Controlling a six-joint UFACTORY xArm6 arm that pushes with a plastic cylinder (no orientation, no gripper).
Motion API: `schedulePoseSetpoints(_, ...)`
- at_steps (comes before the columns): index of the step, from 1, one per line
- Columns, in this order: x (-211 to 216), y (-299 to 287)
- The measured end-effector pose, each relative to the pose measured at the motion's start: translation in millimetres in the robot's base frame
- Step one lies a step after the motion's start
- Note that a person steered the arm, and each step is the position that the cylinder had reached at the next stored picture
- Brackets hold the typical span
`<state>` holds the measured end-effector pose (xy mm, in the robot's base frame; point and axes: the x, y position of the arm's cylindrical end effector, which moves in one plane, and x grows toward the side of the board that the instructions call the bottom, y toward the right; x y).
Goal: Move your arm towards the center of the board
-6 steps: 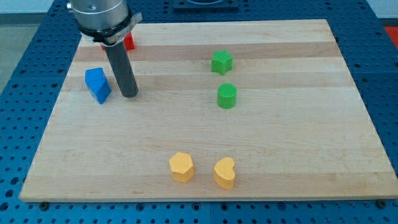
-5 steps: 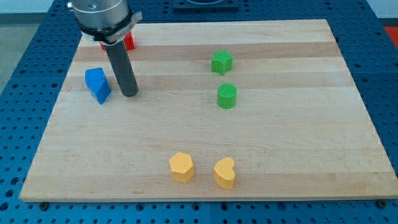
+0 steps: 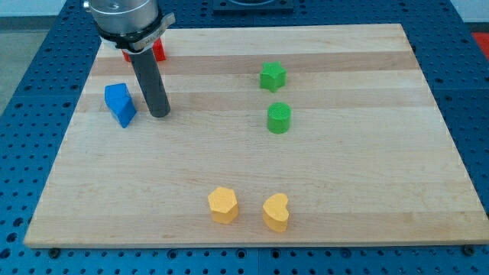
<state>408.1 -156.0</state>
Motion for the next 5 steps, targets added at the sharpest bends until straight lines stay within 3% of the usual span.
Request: schedulePoseSetpoints(5, -3.3, 0.7)
